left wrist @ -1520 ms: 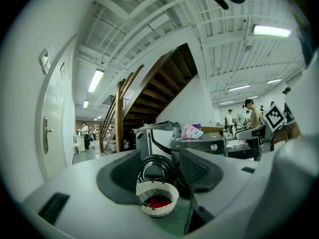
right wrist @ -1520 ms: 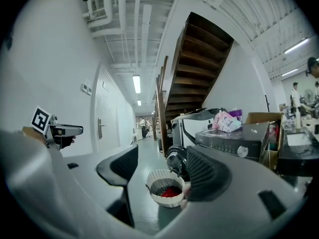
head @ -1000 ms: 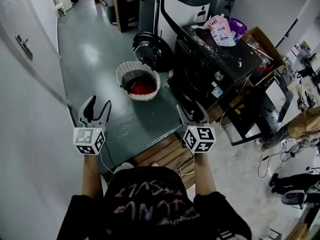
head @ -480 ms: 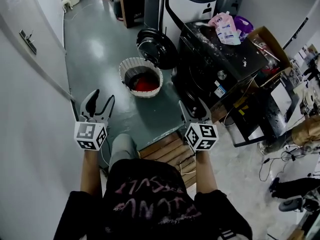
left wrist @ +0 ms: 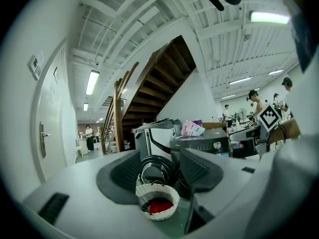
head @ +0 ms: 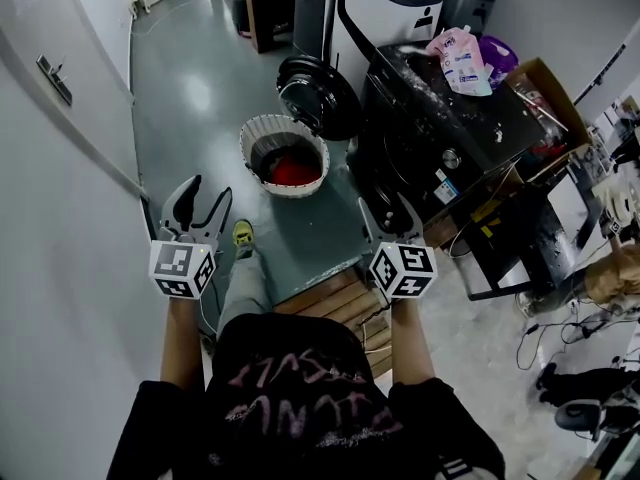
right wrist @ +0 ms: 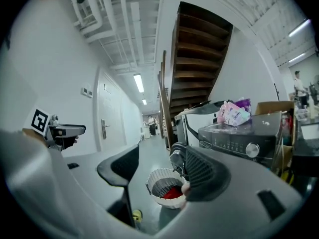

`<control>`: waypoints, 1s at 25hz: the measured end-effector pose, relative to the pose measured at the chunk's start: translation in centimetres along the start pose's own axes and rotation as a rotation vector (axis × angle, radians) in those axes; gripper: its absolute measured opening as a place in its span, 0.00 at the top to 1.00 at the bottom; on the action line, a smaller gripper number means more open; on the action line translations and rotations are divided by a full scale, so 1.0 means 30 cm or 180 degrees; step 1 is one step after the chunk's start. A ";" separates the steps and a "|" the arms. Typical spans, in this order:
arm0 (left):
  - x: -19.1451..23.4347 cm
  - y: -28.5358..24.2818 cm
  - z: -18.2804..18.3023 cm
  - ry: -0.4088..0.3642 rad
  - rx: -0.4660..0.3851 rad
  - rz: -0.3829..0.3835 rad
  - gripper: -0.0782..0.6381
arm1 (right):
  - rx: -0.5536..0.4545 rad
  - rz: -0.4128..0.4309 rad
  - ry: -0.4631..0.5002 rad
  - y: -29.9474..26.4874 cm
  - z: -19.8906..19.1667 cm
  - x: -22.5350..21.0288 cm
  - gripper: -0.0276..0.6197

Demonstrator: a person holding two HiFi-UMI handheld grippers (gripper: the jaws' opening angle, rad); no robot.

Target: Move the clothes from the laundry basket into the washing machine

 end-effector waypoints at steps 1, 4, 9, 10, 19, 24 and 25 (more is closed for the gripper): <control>0.010 -0.012 -0.007 0.0008 -0.0006 0.0004 0.55 | -0.0011 -0.0009 0.0012 -0.016 0.000 -0.003 0.50; 0.048 -0.047 -0.037 0.0066 0.0006 0.0016 0.55 | -0.0012 -0.0037 -0.0005 -0.064 -0.006 -0.005 0.51; 0.142 -0.124 -0.118 0.0229 0.0109 0.0010 0.55 | 0.0025 -0.0081 0.0010 -0.172 -0.015 0.006 0.52; 0.161 -0.148 -0.120 0.0228 0.0126 0.0005 0.55 | 0.0028 -0.0103 0.0006 -0.201 -0.015 0.004 0.52; 0.368 -0.425 -0.179 0.0401 0.0275 -0.0154 0.55 | 0.0196 -0.0283 -0.0013 -0.491 -0.018 0.011 0.52; 0.541 -0.647 -0.186 0.0460 0.0348 -0.0331 0.55 | 0.0316 -0.0402 -0.0045 -0.732 -0.001 0.041 0.52; 0.579 -0.690 -0.187 0.0467 0.0356 -0.0364 0.55 | 0.0323 -0.0427 -0.0053 -0.782 0.005 0.049 0.52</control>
Point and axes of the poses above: the fingertips, and each gripper's own axes: y backward along the fingers, x to its left, z out of its top, the point moved 9 cm from there along y, backward along the fingers
